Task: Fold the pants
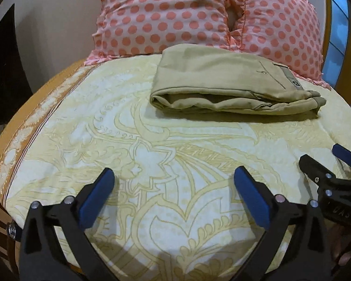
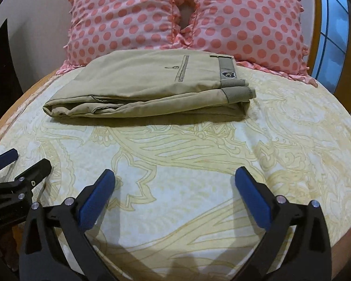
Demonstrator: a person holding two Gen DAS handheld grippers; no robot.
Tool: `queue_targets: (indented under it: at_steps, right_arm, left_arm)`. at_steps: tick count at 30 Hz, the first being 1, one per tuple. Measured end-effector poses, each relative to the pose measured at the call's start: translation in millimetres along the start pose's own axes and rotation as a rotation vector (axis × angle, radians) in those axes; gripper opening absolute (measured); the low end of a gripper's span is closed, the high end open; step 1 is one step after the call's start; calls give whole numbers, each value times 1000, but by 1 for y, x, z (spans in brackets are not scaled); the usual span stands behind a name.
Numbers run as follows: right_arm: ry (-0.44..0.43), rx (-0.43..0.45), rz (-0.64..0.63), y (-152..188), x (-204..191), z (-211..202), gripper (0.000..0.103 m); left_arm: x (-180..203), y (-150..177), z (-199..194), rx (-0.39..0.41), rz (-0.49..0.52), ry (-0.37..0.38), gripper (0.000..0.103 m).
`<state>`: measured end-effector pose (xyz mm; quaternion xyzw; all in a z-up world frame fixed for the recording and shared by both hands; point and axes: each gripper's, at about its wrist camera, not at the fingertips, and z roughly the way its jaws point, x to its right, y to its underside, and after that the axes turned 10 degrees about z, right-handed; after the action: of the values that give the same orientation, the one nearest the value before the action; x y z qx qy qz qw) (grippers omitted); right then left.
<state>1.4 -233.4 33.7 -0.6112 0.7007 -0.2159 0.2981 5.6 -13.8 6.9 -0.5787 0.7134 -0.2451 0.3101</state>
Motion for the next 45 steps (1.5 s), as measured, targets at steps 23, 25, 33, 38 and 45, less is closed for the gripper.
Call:
queue_targets:
  at_steps: [23, 25, 33, 38, 45]
  right_arm:
    - [14, 22, 14, 3, -2, 0, 102]
    - [14, 23, 14, 3, -2, 0, 102]
    - [12, 23, 12, 3, -1, 0, 102]
    - [12, 23, 12, 3, -1, 0, 102]
    - [11, 24, 12, 3, 0, 0, 102]
  left_arm:
    - [2, 0, -2, 9, -1, -3, 101]
    - [2, 0, -2, 9, -2, -3, 101]
    - [2, 0, -2, 9, -2, -3, 101]
    - [2, 0, -2, 9, -2, -3, 101]
    - [3, 0, -2, 9, -3, -3, 101]
